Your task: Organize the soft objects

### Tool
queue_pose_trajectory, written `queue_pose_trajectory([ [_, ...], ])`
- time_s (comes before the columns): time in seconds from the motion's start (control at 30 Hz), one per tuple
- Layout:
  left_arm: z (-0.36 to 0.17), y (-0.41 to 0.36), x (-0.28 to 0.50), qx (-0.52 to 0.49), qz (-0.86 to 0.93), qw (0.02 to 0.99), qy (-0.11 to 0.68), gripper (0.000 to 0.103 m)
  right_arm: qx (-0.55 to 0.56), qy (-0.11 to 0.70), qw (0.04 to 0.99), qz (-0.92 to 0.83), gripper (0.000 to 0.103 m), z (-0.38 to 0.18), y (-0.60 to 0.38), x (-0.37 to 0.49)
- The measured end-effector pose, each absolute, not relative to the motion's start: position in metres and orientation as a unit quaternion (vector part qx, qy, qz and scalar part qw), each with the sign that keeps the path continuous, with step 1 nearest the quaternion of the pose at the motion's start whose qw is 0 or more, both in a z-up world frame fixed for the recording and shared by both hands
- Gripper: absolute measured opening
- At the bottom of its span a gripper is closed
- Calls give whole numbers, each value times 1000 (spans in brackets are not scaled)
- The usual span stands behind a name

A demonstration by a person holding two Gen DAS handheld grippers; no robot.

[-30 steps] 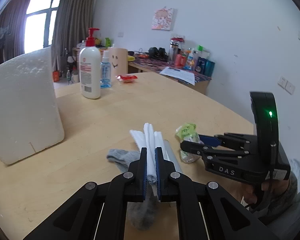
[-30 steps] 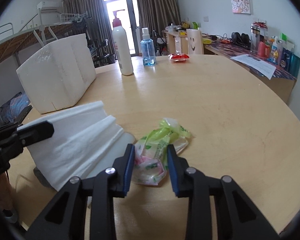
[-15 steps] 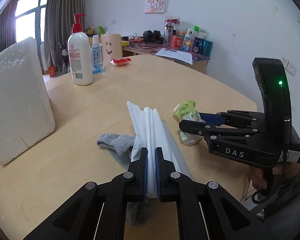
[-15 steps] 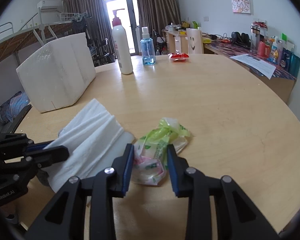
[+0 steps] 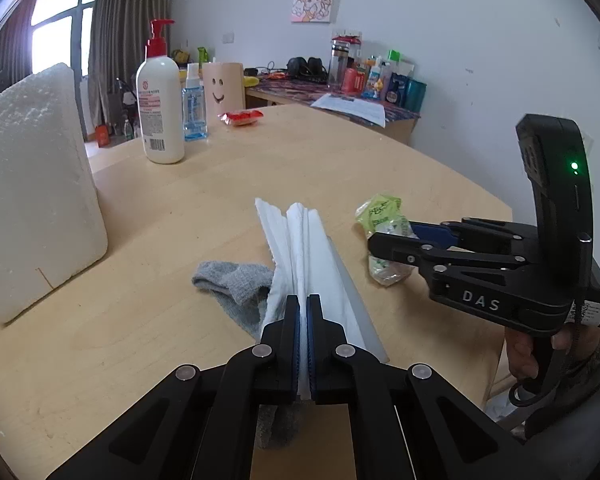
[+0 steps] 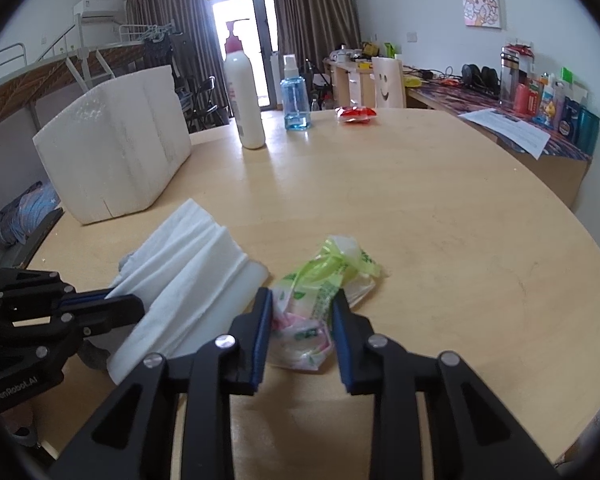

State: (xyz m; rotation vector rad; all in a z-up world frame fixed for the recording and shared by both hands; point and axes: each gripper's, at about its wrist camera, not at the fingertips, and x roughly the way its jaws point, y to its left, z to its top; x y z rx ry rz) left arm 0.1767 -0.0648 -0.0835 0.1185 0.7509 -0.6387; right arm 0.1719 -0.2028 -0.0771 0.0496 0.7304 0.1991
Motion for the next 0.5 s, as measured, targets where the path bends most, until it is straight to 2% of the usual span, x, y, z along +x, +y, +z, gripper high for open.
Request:
queue_pose_trajectory([
  [0.5,-44,-57,163,54,-285,907,304,3,36,305,948,90,33,-45,-213,154],
])
